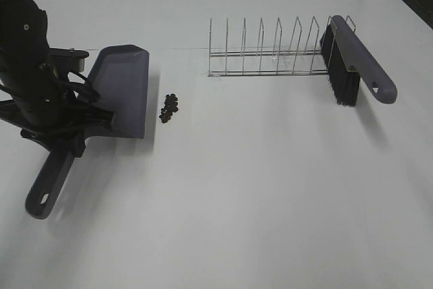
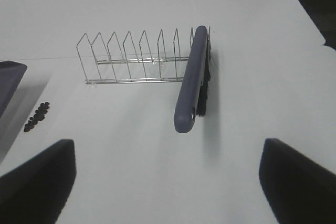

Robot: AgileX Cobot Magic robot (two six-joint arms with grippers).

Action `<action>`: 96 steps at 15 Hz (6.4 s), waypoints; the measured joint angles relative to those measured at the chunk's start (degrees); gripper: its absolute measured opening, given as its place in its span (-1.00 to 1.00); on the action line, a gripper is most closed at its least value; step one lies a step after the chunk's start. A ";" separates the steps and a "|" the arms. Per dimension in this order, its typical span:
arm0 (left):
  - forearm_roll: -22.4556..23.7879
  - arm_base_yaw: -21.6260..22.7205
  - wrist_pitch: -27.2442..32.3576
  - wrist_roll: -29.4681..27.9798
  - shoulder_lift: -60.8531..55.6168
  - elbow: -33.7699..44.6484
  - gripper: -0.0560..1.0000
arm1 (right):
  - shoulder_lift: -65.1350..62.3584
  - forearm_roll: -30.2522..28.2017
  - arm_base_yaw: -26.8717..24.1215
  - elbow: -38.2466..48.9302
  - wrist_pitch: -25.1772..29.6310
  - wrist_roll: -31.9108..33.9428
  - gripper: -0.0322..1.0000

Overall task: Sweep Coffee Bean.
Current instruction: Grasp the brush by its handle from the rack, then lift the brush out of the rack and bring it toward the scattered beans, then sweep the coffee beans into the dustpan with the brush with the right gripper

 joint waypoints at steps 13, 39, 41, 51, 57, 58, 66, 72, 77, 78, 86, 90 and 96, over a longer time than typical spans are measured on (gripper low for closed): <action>0.00 0.00 -0.46 0.97 0.00 0.00 -0.38 | 65.83 -3.27 0.00 -46.01 6.76 -6.53 0.49; 0.00 0.00 -0.63 0.97 0.00 0.00 -0.38 | 110.35 -5.79 0.00 -89.78 24.47 -0.69 -0.43; 0.00 0.00 -0.69 0.97 0.00 0.00 -0.38 | 108.29 -5.79 0.00 -90.70 25.73 -0.23 -0.43; 0.00 0.00 -0.17 0.97 0.00 0.00 -0.38 | 93.85 -9.51 0.00 -90.81 37.87 2.75 -0.43; 3.09 0.00 4.87 -0.52 0.63 0.00 -0.38 | 84.86 -9.05 0.29 -74.89 37.82 4.35 -0.43; 3.32 0.00 4.76 -0.57 1.55 0.00 -0.38 | 84.00 -9.22 0.86 -70.59 37.70 4.58 -0.43; 1.83 -2.64 -0.29 -0.69 6.70 0.00 -0.38 | 86.97 -17.13 15.41 -54.95 21.94 15.30 -0.43; 0.57 -2.81 -0.40 -0.69 6.88 0.00 -0.38 | 101.01 -22.06 28.25 -68.53 30.02 17.93 -0.43; 0.40 -2.81 -0.86 -0.69 6.99 0.00 -0.38 | 112.59 -19.82 37.99 -87.61 37.59 15.13 -0.43; 0.40 -2.81 -0.86 -0.69 6.99 0.00 -0.38 | 112.99 -19.25 38.62 -88.41 37.53 14.73 -0.43; 0.29 -2.81 -0.40 -0.46 7.73 -0.46 -0.38 | 113.90 -5.79 41.02 -91.90 37.59 6.30 -0.43; 0.29 -2.81 -0.40 -0.46 7.73 -0.46 -0.38 | 114.13 -6.70 41.20 -98.66 38.16 6.30 -0.43; 0.29 -2.81 -0.40 -0.46 7.73 -0.46 -0.38 | 111.15 -18.28 40.62 -100.67 38.27 9.00 -0.43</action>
